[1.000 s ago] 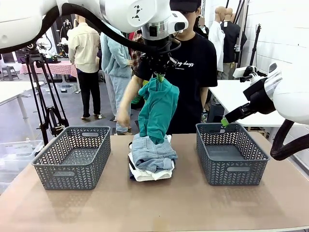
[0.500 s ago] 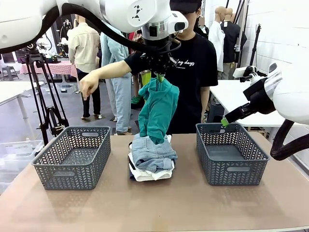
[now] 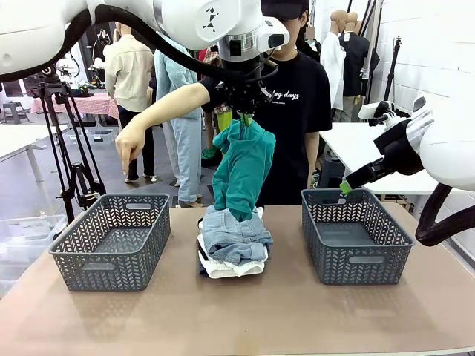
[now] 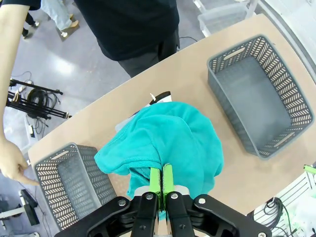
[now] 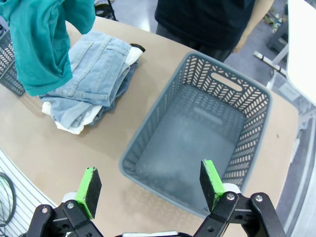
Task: Sort the tops and bottoms.
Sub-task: Sort the clothes according to human instructions.
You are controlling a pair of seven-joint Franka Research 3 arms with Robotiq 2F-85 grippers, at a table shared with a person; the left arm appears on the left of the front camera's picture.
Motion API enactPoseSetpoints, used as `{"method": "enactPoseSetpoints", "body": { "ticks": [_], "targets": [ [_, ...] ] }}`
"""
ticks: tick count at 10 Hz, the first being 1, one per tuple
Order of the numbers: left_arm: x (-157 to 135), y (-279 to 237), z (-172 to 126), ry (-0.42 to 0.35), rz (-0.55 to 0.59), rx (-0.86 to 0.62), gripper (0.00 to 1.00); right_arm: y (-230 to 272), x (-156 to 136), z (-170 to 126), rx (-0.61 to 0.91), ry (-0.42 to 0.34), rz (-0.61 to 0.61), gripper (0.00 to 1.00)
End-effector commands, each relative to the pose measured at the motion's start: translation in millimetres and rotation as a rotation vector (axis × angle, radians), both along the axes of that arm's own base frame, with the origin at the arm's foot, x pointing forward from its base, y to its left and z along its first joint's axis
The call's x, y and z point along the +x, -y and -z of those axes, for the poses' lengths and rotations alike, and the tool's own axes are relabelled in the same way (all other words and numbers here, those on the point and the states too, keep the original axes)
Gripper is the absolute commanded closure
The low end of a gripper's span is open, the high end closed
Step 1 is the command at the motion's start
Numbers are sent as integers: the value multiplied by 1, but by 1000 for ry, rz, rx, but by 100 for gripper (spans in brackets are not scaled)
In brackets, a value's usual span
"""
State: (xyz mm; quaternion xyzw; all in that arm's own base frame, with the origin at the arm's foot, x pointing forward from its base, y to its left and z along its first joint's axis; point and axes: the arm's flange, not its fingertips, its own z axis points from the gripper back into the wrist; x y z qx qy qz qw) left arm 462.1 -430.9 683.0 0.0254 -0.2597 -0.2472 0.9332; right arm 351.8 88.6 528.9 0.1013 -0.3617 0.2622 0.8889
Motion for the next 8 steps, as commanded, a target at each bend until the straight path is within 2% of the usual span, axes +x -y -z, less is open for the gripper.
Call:
{"method": "enactPoseSetpoints", "body": {
  "ticks": [1, 3, 5, 8],
  "targets": [
    [-2, -1, -6, 4, 0, 0, 100, 1, 2, 2, 10, 0, -9, 0],
    [0, 0, 0, 0, 0, 0, 100, 1, 2, 2, 10, 0, -9, 0],
    [-13, -36, -35, -19, 2, -116, 100, 1, 2, 2, 10, 0, -9, 0],
    [-37, -99, -83, 69, -154, -106, 100, 1, 2, 2, 10, 0, -9, 0]
  ]
}}
